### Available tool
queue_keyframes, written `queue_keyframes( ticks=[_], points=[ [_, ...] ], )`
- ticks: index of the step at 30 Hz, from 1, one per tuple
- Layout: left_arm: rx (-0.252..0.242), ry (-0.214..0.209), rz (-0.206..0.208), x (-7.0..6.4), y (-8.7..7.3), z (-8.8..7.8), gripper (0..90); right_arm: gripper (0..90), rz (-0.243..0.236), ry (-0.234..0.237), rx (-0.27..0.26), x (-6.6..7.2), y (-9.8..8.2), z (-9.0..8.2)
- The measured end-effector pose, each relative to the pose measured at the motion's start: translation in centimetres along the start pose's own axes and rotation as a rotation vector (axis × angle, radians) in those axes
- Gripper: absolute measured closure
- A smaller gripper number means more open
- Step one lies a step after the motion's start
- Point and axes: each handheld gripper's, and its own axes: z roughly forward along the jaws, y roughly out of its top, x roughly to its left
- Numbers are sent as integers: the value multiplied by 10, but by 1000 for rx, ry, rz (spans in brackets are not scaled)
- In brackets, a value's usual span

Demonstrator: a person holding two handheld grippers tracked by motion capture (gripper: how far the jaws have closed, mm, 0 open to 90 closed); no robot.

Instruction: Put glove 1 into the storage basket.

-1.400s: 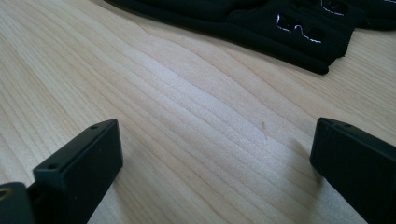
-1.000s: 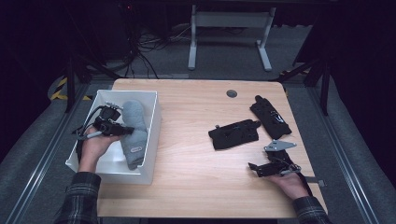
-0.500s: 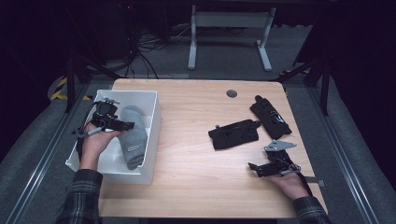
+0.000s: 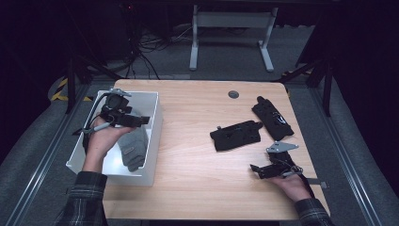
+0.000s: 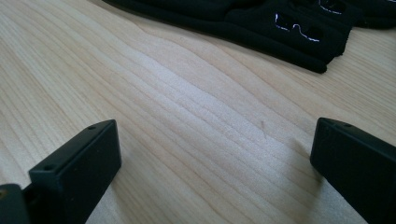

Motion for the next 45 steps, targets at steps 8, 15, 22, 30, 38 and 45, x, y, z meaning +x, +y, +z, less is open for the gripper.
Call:
queue_keyframes(
  ticks=[8,15,22,30,38,45],
  points=[
    [-31,-74,57,-54,15,6,151,18,2,-2,1,0,0,0],
    [-36,-109,79,-88,17,16,150,4,5,-3,4,0,0,0],
    [-57,-122,109,-125,14,31,155,2,5,-3,6,0,0,0],
    [-47,-155,158,-159,-7,57,156,2,4,-4,5,0,0,0],
    [-27,-164,189,-163,-33,89,155,2,7,-5,4,0,0,0],
    [-32,-138,207,-167,-55,111,153,6,17,-17,8,2,0,-1]
  ],
)
